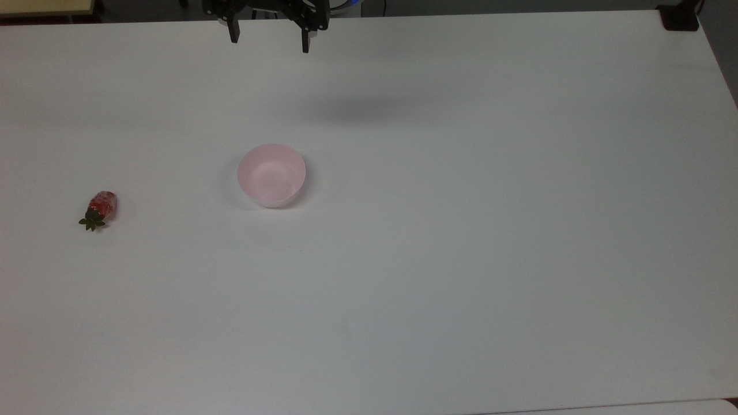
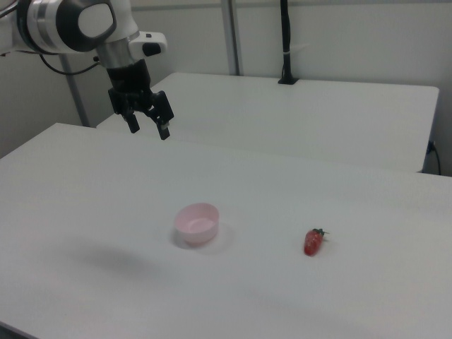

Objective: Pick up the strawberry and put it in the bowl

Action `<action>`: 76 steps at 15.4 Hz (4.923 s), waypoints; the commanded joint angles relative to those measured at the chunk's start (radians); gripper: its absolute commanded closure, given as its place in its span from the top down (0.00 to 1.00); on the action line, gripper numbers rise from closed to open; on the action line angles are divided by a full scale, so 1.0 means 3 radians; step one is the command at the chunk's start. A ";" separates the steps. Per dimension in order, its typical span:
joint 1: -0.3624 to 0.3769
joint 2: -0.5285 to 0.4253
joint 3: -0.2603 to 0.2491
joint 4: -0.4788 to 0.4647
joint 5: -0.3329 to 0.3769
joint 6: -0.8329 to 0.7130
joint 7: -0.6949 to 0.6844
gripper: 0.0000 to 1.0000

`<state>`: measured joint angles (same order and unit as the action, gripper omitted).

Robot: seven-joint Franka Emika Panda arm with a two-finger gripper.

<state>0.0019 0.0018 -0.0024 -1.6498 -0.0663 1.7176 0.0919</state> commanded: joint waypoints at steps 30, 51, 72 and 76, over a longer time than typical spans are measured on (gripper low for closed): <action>-0.0645 0.0601 -0.0488 -0.0371 0.0042 0.1493 -0.1001 1.00; -0.0967 0.1916 -0.0478 -0.0340 0.0124 0.3473 -0.0864 0.78; -0.0344 0.1083 0.0049 -0.0519 -0.0071 0.1239 -0.0756 0.21; -0.0277 0.1119 0.0049 -0.0504 -0.0065 0.1239 -0.0516 0.26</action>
<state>-0.0999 0.3440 0.0140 -1.7950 -0.0687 2.0962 -0.1237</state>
